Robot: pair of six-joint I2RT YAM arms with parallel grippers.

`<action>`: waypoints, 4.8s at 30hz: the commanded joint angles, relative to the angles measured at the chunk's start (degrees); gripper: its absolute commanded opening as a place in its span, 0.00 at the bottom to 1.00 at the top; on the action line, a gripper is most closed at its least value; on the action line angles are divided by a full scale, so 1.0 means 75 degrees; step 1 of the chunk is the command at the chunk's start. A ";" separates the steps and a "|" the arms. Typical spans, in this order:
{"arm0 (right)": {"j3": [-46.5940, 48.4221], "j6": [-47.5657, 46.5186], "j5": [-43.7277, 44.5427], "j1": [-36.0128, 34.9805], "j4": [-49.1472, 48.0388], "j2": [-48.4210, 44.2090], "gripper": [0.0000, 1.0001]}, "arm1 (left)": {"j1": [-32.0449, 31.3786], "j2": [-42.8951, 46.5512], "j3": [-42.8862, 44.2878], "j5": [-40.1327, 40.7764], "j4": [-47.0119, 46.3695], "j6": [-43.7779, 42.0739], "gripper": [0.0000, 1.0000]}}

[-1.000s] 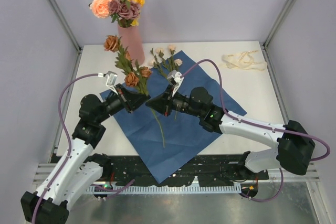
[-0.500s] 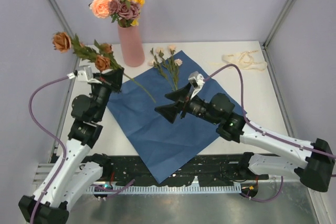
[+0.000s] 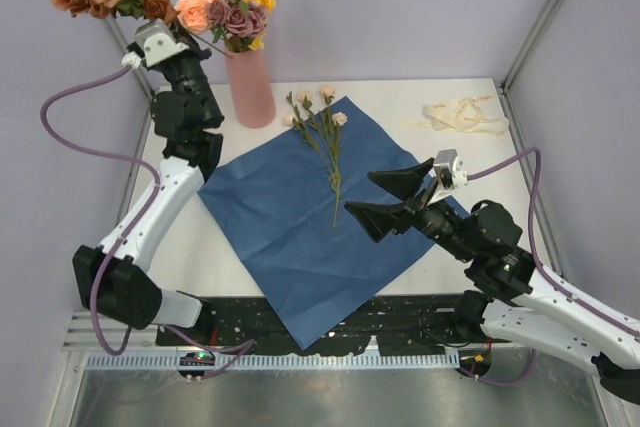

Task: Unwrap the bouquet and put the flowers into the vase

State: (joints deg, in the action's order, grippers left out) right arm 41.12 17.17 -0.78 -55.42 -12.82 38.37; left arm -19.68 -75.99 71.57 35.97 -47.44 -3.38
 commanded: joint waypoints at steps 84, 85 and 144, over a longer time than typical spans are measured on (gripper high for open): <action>0.0588 0.1142 0.1814 -0.0017 0.1170 0.0345 0.95 | 0.1523 -0.1073 -0.1056 -0.4760 0.1931 0.2136 1.00; 0.0529 0.1226 0.1896 -0.0017 0.1147 0.0415 0.95 | 0.1523 -0.0921 -0.1221 -0.4760 0.1977 0.2207 1.00; 0.4677 0.1519 0.2728 0.1530 0.4029 1.0106 0.36 | 0.1406 0.7506 -0.4632 -0.7338 0.9220 0.2583 1.00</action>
State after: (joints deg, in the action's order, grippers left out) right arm 73.49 27.29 19.38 -43.81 15.40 113.12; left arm -8.99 -19.66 35.33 -19.57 22.22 17.04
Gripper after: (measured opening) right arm 0.383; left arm 0.994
